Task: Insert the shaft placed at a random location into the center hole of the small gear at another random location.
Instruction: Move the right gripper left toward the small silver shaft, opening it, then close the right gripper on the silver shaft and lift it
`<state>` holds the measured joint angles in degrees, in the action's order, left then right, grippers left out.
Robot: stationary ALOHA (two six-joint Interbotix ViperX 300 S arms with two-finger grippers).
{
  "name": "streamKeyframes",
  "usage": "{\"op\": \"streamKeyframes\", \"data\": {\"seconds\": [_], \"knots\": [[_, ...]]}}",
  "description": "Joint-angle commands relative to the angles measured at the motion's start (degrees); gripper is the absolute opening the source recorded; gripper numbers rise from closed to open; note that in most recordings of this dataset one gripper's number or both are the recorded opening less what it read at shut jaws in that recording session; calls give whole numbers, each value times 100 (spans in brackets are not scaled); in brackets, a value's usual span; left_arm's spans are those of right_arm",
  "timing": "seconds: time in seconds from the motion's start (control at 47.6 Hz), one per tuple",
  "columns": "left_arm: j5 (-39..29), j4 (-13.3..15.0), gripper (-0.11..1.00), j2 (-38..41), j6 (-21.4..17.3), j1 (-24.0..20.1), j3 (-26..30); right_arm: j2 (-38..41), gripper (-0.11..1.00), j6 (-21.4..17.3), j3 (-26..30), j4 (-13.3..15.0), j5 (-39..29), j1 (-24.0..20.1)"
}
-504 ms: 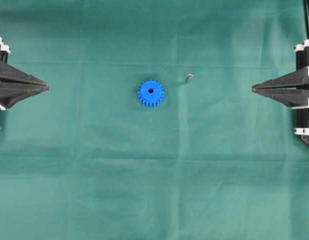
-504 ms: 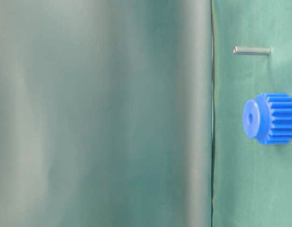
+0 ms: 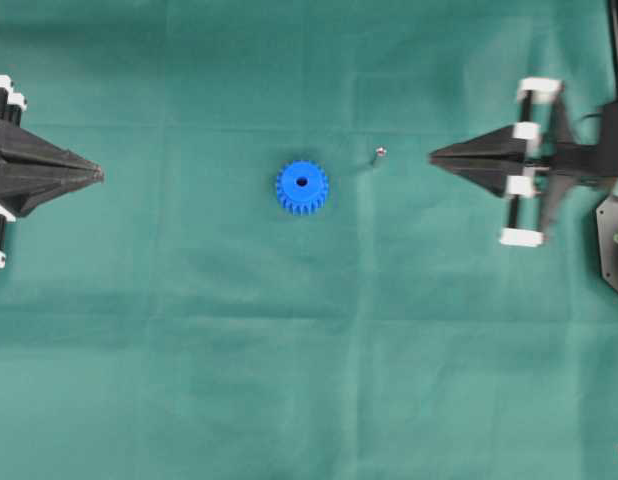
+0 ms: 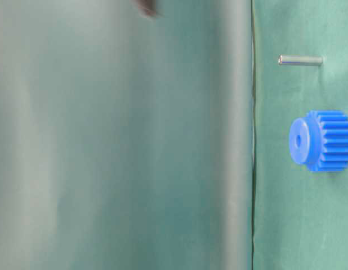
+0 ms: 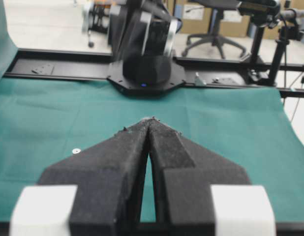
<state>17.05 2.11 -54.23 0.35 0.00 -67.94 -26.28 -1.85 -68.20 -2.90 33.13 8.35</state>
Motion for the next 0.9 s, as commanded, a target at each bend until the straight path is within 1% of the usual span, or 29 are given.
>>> {"op": "streamKeyframes", "data": {"seconds": [0.0,0.063,0.105,0.147,0.294,0.336,0.525,0.735,0.882], "knots": [[62,9,-1,35,0,-9,44,615,12,-105,202,-44,439,149],[62,9,-1,26,0,-9,35,1011,13,-202,255,-44,650,255],[62,9,-1,18,0,-9,26,1239,17,-246,299,-44,756,316],[62,9,-1,18,0,0,18,1450,26,-290,334,-44,853,378],[62,9,-1,0,0,-9,-18,2171,69,-316,492,-44,1099,519],[62,18,-1,-9,0,-9,-35,2329,77,-325,519,-44,1151,545],[62,18,-1,-18,0,-9,-44,2927,66,-510,642,-53,1389,633],[62,18,-1,-18,0,-44,-79,3278,66,-589,738,-62,1521,686],[62,26,0,-18,18,-44,-79,3401,65,-598,738,-158,1547,747]]}}
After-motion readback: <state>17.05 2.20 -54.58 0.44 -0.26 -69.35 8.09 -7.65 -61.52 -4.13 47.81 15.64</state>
